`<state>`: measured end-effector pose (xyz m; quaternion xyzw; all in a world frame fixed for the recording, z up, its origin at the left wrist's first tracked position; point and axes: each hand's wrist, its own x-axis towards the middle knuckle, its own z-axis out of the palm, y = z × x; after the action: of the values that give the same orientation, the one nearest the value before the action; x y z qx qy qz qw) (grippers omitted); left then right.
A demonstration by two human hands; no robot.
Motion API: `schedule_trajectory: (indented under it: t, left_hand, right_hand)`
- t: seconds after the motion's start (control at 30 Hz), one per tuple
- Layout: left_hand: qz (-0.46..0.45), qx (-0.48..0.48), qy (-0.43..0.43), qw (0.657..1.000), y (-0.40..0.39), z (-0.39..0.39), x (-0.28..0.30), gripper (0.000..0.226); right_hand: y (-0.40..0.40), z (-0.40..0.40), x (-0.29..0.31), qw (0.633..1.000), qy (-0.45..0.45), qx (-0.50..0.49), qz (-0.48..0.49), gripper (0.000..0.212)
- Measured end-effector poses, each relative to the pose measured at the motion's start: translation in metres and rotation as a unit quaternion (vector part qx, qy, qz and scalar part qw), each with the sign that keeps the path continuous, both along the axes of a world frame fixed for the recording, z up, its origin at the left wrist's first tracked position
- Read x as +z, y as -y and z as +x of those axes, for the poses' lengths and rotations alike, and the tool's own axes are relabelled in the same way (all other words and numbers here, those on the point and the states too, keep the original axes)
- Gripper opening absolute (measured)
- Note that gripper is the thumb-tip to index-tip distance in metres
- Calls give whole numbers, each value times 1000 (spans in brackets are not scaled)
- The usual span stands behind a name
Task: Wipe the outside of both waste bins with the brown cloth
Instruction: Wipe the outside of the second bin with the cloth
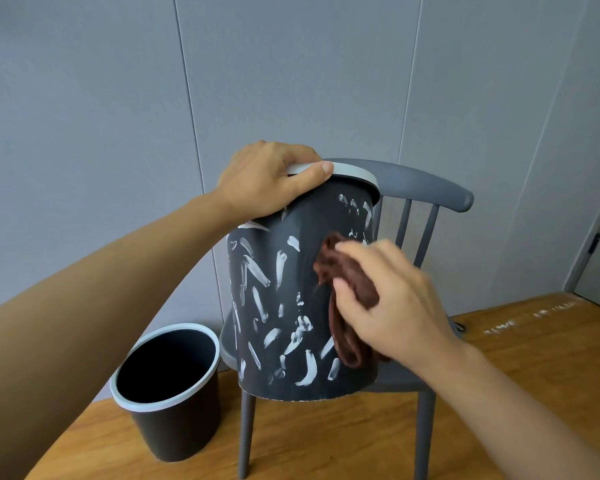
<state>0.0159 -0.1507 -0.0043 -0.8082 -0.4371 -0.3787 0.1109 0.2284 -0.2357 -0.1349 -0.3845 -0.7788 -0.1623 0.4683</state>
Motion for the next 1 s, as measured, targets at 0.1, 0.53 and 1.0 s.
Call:
schedule_trajectory:
  t: [0.1, 0.53, 1.0]
  left_hand:
    - [7, -4, -8, 1000, 2, 5, 0, 38]
    - [-6, -4, 5, 1000, -2, 1, 1, 35]
    - [9, -8, -9, 1000, 1, 0, 1, 42]
  right_hand:
    - [-12, -4, 25, 996, -73, -38, -17, 42]
    - [-4, -2, 15, 1000, 0, 1, 23, 31]
    - [23, -6, -22, 994, 107, 30, -7, 64]
